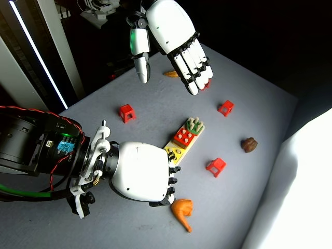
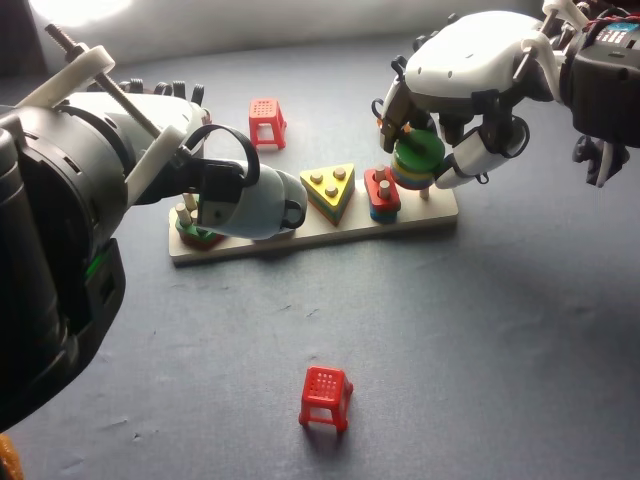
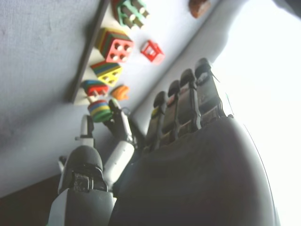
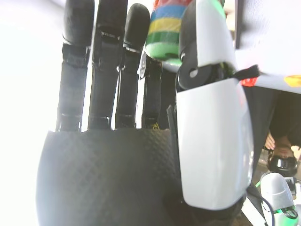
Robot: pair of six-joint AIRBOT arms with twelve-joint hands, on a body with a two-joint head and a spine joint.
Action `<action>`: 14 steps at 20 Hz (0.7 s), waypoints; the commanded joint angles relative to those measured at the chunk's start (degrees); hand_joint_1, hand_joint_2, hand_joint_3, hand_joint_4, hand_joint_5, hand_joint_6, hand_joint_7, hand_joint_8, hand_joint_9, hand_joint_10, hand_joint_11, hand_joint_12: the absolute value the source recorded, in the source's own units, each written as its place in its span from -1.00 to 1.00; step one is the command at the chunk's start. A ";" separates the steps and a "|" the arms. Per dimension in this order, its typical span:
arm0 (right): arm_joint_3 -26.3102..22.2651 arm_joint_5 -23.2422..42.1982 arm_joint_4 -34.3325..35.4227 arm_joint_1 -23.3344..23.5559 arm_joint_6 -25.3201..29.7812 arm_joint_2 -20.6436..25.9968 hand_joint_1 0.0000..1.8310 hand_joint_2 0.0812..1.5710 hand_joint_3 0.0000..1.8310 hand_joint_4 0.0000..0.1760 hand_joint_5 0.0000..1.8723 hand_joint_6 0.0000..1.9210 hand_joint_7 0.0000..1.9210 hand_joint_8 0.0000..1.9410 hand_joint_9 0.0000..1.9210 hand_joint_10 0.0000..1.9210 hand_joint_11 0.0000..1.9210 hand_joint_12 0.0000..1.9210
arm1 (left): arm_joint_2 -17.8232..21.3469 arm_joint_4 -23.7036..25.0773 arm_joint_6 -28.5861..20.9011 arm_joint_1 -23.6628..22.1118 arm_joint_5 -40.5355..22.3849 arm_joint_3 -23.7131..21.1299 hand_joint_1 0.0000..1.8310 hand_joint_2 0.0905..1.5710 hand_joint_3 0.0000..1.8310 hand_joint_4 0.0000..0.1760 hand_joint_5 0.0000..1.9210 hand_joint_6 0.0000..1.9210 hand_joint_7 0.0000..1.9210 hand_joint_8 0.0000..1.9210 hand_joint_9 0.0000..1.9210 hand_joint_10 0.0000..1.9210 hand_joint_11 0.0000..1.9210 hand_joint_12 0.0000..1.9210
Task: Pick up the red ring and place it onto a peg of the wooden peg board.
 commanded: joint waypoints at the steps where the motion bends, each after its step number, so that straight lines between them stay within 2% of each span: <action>1: 0.44 4.42 -0.01 0.30 -0.75 0.14 0.34 0.37 -1.00 -0.74 0.04 0.05 0.11 -0.14 0.33 -1.00 -0.14 0.15 | -0.01 5.50 0.00 -0.64 0.41 0.18 -1.00 0.51 -1.00 -1.00 -1.00 -1.00 -1.00 -1.00 -1.00 -1.00 -1.00 -1.00; 11: 0.98 1.97 -0.01 0.65 -0.86 0.27 0.34 0.37 -1.00 -0.74 0.03 0.06 0.11 -0.13 0.33 -1.00 -0.13 0.12 | -0.01 5.50 0.00 -0.64 0.41 0.17 -1.00 0.52 -1.00 -1.00 -0.99 -0.99 -0.98 -0.99 -0.98 -0.99 -0.97 -0.99; 14: 0.98 1.68 0.00 0.78 -0.86 0.52 0.34 0.35 -1.00 -0.70 0.08 0.00 0.13 -0.16 0.33 -1.00 -0.13 0.13 | -0.01 5.50 0.00 -0.64 0.41 0.17 -1.00 0.52 -1.00 -1.00 -0.98 -0.99 -0.98 -0.99 -0.98 -0.99 -0.97 -0.98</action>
